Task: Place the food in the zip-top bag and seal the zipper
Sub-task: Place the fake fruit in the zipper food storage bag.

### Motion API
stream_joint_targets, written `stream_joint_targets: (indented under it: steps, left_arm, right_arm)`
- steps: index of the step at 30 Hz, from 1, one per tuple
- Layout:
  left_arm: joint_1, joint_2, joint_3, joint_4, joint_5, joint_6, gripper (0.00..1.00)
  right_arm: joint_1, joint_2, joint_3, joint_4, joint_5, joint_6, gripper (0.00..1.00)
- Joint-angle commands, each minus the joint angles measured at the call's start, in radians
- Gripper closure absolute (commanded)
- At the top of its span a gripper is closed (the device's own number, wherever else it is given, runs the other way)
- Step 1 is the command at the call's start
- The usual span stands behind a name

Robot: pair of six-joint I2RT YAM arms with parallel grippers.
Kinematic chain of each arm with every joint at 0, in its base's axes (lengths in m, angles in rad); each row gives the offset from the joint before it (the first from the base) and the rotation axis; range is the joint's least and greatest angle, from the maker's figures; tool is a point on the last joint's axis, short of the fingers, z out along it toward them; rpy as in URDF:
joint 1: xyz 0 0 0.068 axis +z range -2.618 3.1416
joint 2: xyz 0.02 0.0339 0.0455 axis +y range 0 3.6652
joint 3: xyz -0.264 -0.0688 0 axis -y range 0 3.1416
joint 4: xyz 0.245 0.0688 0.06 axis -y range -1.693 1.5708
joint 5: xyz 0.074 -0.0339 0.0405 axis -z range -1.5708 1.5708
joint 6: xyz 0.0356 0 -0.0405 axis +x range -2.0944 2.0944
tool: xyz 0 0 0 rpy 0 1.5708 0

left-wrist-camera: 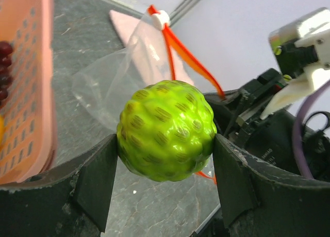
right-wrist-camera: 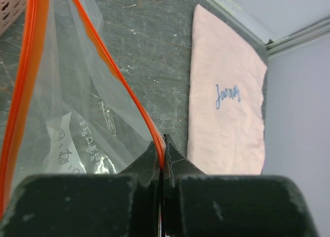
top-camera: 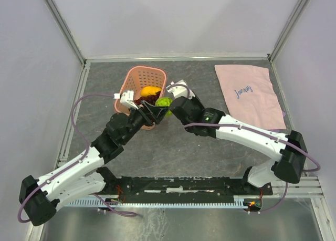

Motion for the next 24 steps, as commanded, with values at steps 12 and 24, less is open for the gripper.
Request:
stream_joint_targets:
  steps: [12,24]
  left_arm:
    - [-0.003,-0.161,-0.098,-0.158,-0.204,-0.106,0.68]
    - [-0.003,-0.064,-0.067,-0.103,-0.059,-0.133,0.71]
  right_arm:
    - [0.044,0.108,0.000,0.116,-0.143,0.063,0.98]
    - [0.044,0.127,-0.011,0.148,-0.249,0.141,0.98]
